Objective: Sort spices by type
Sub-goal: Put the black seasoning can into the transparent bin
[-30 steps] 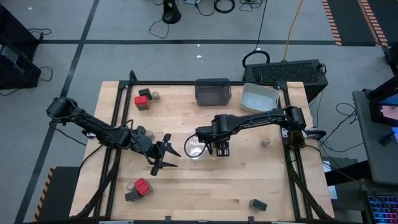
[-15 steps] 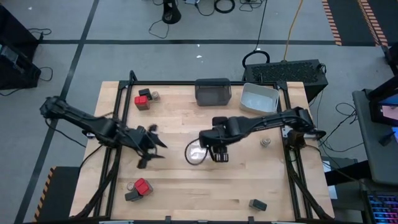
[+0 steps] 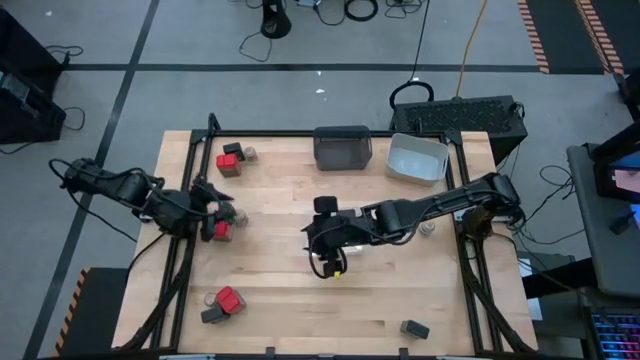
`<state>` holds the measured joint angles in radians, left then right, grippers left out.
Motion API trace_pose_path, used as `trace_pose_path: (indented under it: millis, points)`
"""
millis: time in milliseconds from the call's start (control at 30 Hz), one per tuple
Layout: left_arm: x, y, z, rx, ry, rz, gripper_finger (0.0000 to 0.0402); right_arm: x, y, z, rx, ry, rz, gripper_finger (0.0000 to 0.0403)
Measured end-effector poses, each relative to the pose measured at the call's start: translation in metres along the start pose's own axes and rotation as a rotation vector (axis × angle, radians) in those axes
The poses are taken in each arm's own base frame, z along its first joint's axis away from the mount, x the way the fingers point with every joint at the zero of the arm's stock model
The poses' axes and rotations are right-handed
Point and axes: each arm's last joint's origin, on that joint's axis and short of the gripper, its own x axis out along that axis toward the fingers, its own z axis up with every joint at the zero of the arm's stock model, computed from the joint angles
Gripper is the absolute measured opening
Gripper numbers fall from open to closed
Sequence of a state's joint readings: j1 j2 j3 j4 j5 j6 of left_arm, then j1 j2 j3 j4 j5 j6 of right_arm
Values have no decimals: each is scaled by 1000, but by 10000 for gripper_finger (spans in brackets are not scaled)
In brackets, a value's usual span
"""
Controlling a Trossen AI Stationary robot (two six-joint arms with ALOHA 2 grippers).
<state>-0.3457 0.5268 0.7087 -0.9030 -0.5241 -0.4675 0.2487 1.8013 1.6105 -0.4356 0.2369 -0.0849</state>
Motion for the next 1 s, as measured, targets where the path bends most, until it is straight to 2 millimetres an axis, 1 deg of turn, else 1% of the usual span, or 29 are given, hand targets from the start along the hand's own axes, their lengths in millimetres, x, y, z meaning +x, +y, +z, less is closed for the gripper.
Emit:
trace_pose_path:
  millis: [100,167,267,333,433,567,733,833,900,1000]
  points:
    - [-1,9,-4,-33,-22,181,217,10,1,-5,-1,-3,-6,183]
    - [0,13,-4,-62,-24,237,217,16,1,-5,14,-22,-9,183]
    - [2,15,-4,-93,2,222,217,21,0,-9,29,-14,-13,183]
    - [4,16,-6,-134,76,166,217,25,0,-13,38,-9,-16,183]
    - [8,17,-11,-209,199,144,217,29,-2,-16,62,-10,-21,183]
    - [10,19,-16,-164,289,181,217,28,-5,-16,98,-13,-27,183]
    - [10,19,-17,-160,296,184,217,29,-4,-16,132,-20,-24,183]
    - [10,19,-17,-160,296,184,217,43,-1,-15,118,-72,3,183]
    - [10,19,-17,-159,297,185,217,58,4,-16,73,-130,43,183]
    - [10,19,-17,-159,297,185,217,77,10,-16,55,-230,81,183]
